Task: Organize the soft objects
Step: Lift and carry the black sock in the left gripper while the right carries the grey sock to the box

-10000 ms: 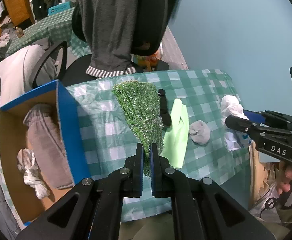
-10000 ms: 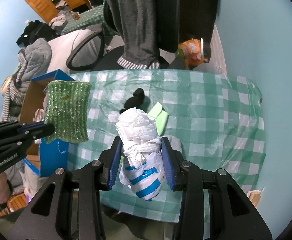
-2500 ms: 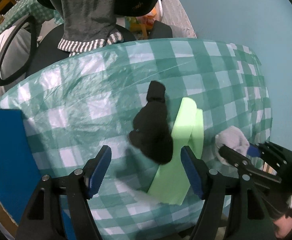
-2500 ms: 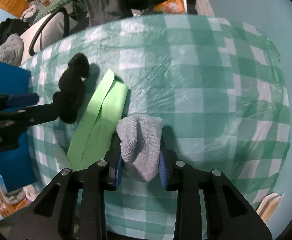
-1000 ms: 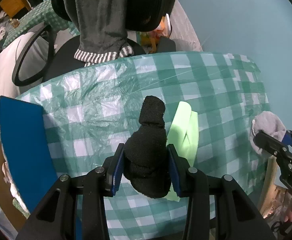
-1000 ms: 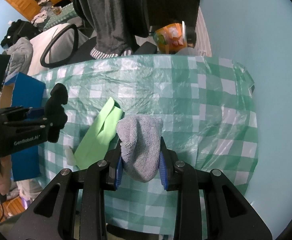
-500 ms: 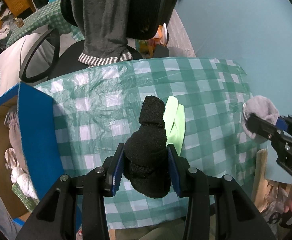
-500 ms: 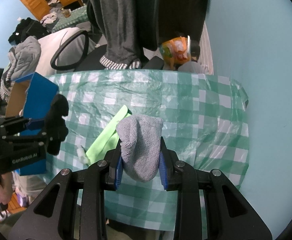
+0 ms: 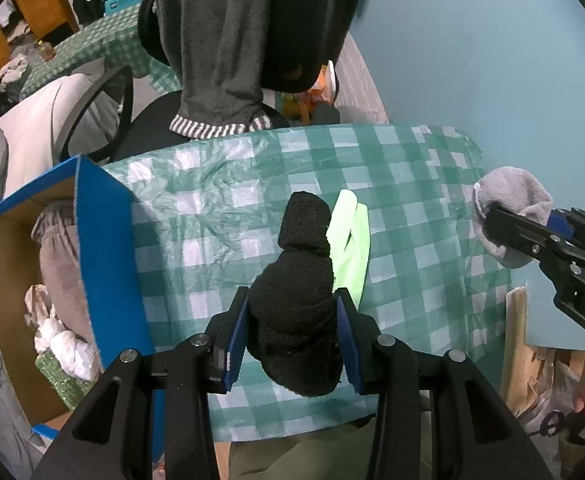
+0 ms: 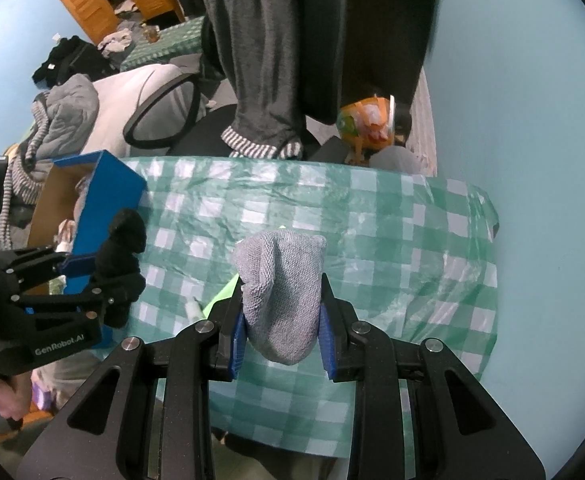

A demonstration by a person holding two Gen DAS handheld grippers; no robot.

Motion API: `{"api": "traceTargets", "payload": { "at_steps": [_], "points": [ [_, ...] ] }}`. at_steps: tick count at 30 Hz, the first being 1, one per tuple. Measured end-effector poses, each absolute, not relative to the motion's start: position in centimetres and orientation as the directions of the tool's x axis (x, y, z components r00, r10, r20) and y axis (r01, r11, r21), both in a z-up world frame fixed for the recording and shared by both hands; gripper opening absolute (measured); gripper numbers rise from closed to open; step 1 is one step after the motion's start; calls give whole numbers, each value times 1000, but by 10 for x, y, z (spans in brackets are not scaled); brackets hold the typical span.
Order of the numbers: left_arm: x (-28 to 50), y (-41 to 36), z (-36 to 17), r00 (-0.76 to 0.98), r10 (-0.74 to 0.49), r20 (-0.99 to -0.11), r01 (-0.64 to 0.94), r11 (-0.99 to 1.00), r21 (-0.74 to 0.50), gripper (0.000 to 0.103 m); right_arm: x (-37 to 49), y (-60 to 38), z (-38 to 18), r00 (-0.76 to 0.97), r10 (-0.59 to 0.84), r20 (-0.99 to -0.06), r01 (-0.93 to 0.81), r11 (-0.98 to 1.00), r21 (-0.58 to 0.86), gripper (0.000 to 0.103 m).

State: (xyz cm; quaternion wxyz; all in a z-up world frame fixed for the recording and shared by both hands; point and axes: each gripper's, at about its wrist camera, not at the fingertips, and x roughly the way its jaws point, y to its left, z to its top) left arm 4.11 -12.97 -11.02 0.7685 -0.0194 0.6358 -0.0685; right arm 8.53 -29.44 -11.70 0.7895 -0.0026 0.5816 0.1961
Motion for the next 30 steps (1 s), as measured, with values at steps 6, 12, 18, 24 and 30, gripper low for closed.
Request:
{"api": "traceTargets", "payload": {
  "at_steps": [6,12,18,24,30],
  "points": [
    [32,-114,-96,205,-123,-971,72,991,-110,41,81,-276,-108,251,322,-913,-337,913,230,29],
    [24,-92,-89,219,-113,-969,52,993,-104,42,77,-253,-100,252,332,-909,-364,903,229,29],
    [15,-70,-85,227,-103,-969,29,995,-99,41,73,-234,-95,250,341,-906,-388,893,229,29],
    [7,-48,-82,236,-92,-967,-6,995,-96,42,70,-209,-89,240,354,-904,-422,877,231,29],
    [1,-25,-80,241,-83,-967,-50,994,-98,42,70,-184,-85,225,367,-903,-463,855,233,29]
  ]
}}
